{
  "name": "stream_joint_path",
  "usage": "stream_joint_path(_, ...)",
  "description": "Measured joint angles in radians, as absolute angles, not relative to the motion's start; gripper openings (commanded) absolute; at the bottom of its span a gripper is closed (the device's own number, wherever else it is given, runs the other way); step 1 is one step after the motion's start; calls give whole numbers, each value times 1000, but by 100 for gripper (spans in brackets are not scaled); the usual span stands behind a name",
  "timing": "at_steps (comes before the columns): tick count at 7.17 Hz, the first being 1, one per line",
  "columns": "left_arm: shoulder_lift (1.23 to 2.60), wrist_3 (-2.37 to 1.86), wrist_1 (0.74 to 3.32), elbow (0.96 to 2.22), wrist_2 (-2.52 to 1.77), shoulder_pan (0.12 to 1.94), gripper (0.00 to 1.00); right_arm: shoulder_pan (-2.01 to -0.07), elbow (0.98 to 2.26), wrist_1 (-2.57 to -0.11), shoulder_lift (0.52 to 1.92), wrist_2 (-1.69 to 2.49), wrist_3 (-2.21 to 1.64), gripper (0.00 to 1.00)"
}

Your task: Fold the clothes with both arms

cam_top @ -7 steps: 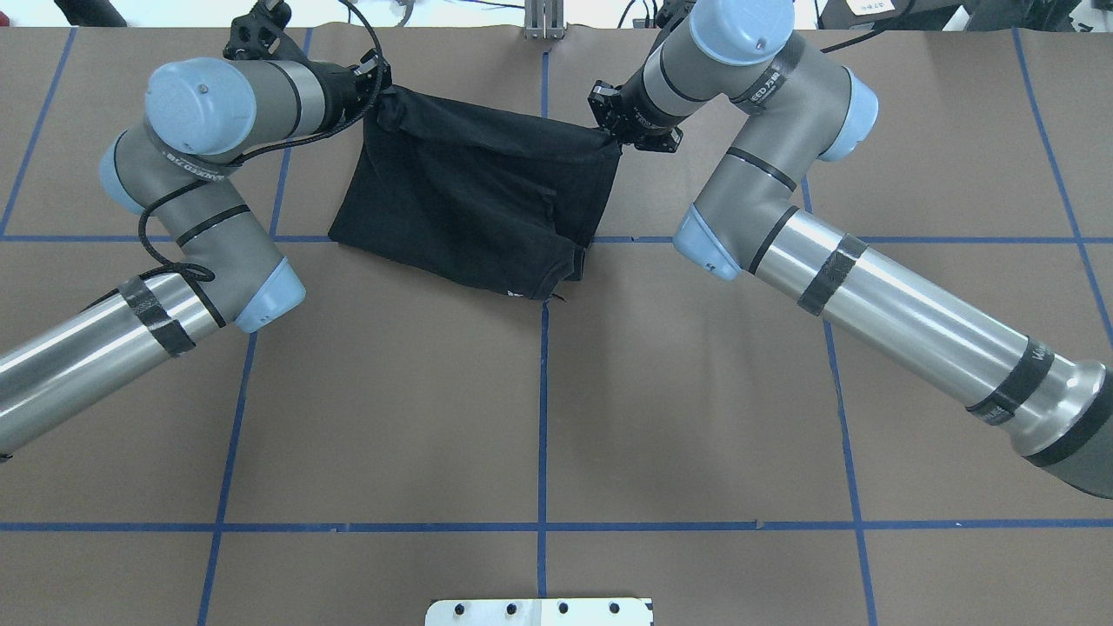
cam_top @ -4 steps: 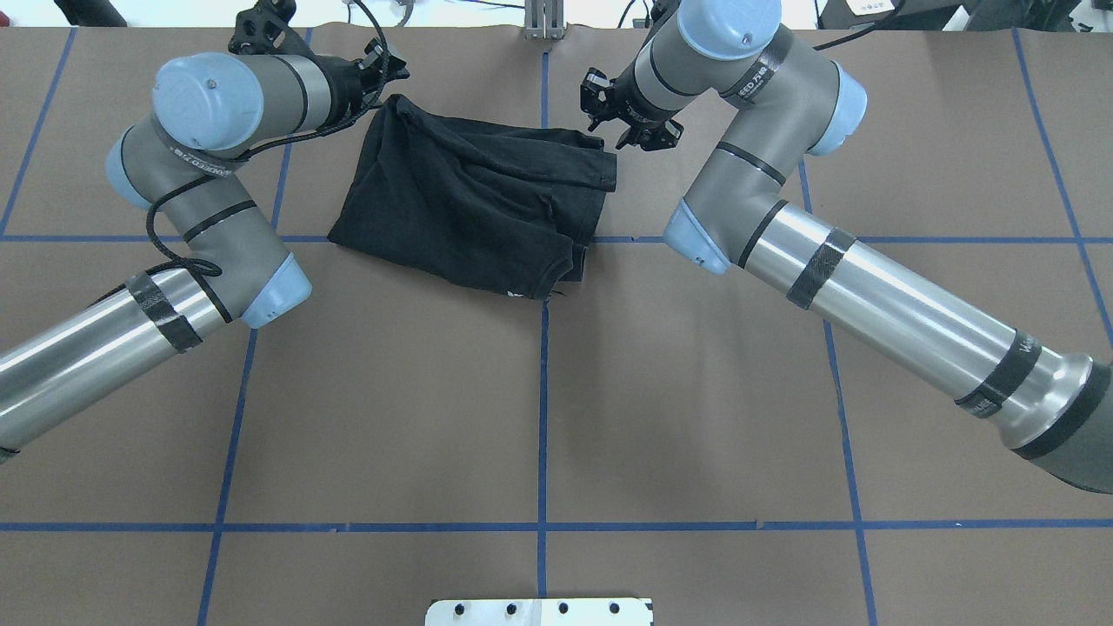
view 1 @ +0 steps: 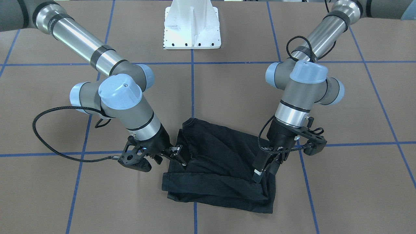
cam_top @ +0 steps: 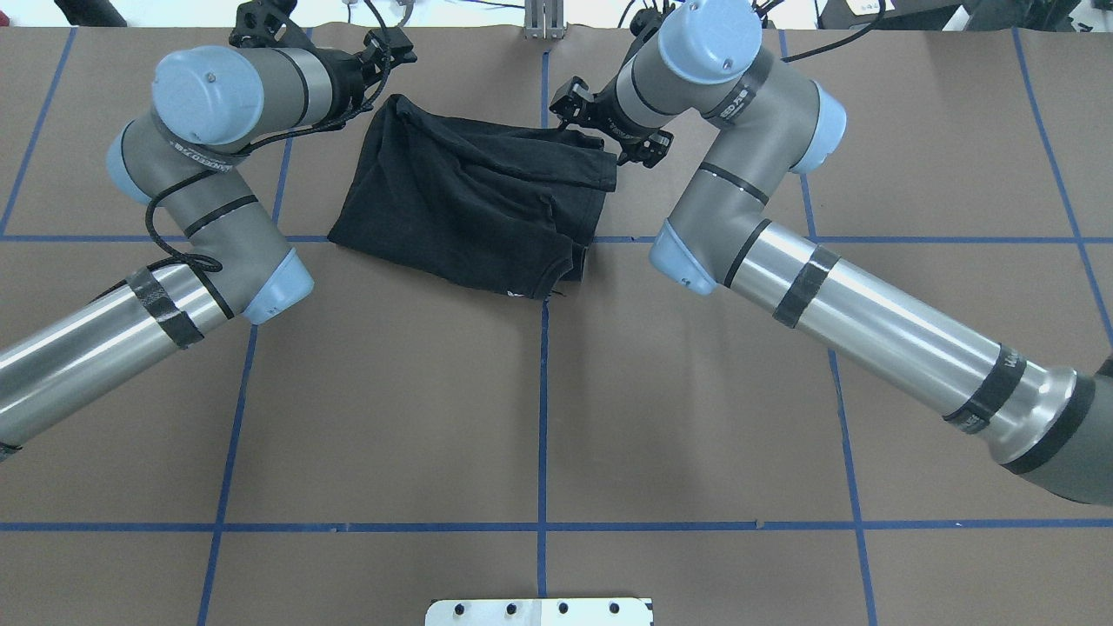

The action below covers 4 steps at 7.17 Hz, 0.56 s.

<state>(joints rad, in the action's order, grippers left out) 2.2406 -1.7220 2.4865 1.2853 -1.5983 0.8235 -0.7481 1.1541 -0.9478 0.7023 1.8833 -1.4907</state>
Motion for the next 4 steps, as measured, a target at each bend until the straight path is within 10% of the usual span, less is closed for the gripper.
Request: stream_joint_path(4,2241,-1718,2485,1287,-1604,825,100,-667,1138,-934,720,1722,-1109,95)
